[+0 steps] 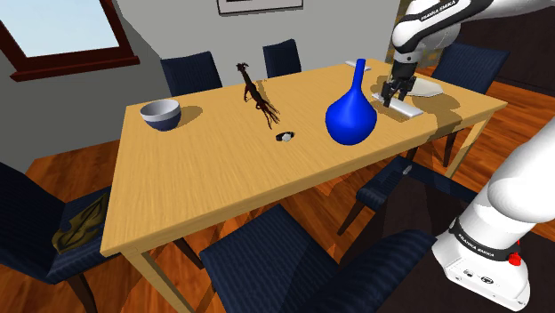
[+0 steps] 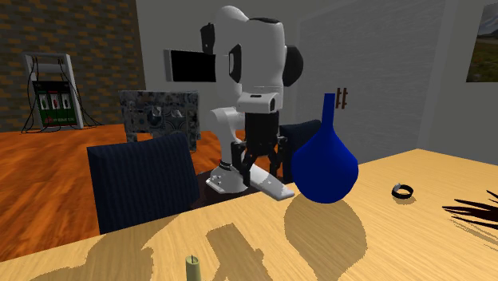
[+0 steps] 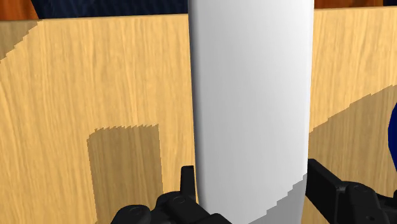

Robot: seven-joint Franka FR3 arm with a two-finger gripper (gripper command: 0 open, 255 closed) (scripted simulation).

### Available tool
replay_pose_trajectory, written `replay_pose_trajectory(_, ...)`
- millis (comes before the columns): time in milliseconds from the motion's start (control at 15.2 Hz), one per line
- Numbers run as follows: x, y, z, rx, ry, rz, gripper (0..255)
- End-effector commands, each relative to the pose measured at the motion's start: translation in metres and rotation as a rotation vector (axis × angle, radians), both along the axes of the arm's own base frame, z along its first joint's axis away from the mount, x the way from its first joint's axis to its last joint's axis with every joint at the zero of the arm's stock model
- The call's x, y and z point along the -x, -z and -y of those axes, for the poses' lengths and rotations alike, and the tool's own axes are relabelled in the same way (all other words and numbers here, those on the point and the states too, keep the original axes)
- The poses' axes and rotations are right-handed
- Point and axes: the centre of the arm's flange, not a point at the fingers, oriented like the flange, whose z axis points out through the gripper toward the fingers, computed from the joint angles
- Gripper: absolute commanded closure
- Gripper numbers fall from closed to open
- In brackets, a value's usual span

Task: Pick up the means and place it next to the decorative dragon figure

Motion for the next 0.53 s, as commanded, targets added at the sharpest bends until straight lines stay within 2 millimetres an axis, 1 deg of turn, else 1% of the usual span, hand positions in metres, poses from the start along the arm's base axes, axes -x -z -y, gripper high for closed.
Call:
replay_pose_trajectory(0, 0.000, -0.011, 0.000, 0.000, 0.000, 0.000, 255)
replay_pose_trajectory(462, 0.000, -0.048, 0.000, 0.000, 0.000, 0.000, 255)
